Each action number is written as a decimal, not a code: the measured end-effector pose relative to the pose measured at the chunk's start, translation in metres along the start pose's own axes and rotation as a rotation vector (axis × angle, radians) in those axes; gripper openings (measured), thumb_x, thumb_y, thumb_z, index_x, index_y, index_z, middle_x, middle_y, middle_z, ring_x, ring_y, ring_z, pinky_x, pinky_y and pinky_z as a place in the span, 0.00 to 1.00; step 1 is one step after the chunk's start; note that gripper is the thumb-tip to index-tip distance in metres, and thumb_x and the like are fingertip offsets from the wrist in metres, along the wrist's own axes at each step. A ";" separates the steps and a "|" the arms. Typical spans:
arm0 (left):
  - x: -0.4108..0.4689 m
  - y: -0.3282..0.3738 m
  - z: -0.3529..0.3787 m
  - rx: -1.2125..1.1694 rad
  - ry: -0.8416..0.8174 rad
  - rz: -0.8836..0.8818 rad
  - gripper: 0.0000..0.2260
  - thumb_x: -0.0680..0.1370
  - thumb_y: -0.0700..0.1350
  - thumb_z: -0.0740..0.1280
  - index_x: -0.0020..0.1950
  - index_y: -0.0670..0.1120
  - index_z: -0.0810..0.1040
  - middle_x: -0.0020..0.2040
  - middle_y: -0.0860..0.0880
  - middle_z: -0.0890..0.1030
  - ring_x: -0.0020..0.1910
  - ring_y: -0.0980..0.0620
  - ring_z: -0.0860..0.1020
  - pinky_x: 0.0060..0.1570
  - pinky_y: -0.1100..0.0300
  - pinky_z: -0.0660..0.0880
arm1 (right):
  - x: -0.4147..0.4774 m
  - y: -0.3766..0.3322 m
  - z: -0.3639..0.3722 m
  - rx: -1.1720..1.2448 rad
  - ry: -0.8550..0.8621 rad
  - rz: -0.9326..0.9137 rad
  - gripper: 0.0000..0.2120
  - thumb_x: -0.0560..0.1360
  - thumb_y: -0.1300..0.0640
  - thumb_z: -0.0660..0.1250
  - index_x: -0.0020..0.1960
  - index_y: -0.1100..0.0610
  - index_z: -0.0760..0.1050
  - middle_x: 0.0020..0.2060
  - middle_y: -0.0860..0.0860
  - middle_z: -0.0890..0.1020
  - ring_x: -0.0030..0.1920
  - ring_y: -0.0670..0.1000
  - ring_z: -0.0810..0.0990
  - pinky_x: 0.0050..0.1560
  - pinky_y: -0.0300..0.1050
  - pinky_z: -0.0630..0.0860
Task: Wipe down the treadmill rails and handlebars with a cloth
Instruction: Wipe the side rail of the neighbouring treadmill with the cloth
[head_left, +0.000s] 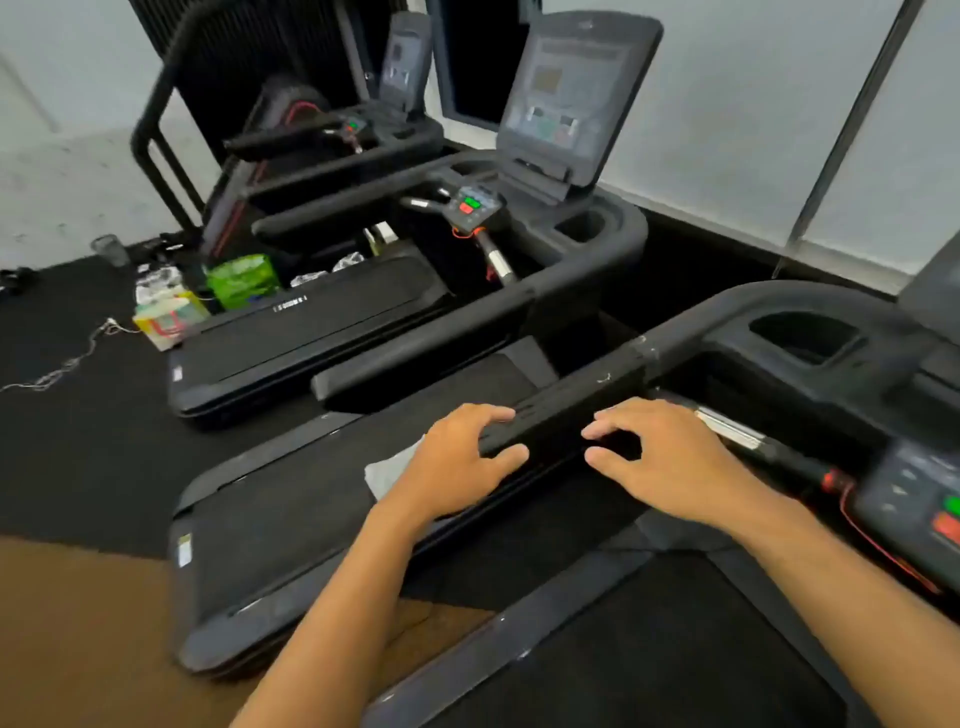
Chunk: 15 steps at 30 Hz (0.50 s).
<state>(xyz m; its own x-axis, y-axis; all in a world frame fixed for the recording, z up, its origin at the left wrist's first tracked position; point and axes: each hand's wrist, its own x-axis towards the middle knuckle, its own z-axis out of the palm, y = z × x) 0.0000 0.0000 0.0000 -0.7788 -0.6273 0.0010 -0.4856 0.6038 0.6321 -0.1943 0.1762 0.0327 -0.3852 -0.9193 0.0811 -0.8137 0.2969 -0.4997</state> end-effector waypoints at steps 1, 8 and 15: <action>-0.007 -0.017 -0.005 0.020 0.024 -0.032 0.25 0.78 0.60 0.72 0.73 0.57 0.75 0.71 0.57 0.76 0.70 0.56 0.75 0.70 0.57 0.71 | 0.006 -0.014 0.017 0.006 -0.042 -0.001 0.14 0.76 0.42 0.69 0.61 0.40 0.79 0.61 0.36 0.78 0.62 0.42 0.75 0.57 0.43 0.75; -0.014 -0.128 0.013 0.327 0.065 -0.254 0.56 0.66 0.74 0.72 0.85 0.50 0.53 0.85 0.45 0.55 0.84 0.44 0.55 0.79 0.43 0.58 | 0.031 -0.073 0.112 -0.018 -0.220 0.001 0.20 0.79 0.44 0.67 0.69 0.44 0.73 0.65 0.42 0.75 0.68 0.47 0.70 0.64 0.48 0.73; -0.004 -0.180 0.060 0.524 0.118 -0.150 0.55 0.69 0.82 0.56 0.84 0.47 0.53 0.78 0.43 0.69 0.73 0.41 0.71 0.71 0.44 0.68 | 0.030 -0.080 0.150 -0.077 -0.284 -0.003 0.22 0.79 0.47 0.66 0.72 0.46 0.71 0.69 0.44 0.73 0.69 0.47 0.68 0.65 0.46 0.72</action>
<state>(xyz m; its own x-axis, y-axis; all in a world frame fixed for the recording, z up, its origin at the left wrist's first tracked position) 0.0665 -0.0765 -0.1601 -0.6506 -0.7580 0.0467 -0.7438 0.6484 0.1623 -0.0756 0.0862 -0.0547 -0.2540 -0.9526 -0.1676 -0.8494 0.3026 -0.4324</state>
